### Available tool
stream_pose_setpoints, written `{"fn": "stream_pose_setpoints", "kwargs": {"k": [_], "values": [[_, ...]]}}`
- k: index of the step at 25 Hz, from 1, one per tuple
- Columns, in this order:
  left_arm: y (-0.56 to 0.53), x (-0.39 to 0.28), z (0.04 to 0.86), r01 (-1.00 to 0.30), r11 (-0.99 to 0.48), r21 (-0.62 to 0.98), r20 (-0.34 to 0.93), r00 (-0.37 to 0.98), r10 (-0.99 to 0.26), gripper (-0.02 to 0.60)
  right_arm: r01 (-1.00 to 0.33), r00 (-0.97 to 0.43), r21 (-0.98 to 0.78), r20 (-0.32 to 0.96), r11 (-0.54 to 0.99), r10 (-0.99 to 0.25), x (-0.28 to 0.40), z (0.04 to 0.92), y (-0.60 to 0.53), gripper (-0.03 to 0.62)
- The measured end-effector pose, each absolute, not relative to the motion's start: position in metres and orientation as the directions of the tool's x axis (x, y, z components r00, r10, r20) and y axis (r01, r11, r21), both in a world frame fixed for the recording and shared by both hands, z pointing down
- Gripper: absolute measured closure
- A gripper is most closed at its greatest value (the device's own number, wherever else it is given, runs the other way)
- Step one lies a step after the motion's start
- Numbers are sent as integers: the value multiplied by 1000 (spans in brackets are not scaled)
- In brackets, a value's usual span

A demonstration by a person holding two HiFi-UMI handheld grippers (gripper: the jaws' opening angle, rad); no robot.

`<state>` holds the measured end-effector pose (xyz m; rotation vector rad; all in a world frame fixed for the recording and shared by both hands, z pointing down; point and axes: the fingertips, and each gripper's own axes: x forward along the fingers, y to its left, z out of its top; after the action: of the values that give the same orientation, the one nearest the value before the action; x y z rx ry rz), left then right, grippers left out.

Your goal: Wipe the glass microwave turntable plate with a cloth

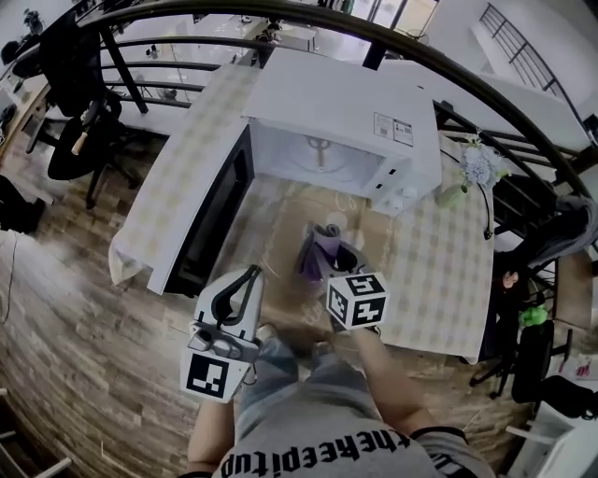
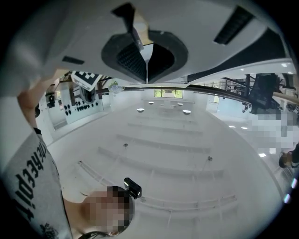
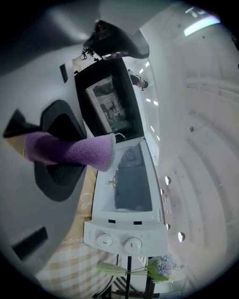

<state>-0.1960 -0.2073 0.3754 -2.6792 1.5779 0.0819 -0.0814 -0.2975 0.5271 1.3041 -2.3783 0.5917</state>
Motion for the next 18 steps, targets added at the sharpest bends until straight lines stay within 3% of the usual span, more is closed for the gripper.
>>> {"fn": "stream_pose_setpoints", "kwargs": {"k": [18], "values": [[-229, -213, 400, -816, -575, 57, -27, 575, -818, 568, -877, -449, -190, 653, 441, -611, -149, 601, -353, 487]]}}
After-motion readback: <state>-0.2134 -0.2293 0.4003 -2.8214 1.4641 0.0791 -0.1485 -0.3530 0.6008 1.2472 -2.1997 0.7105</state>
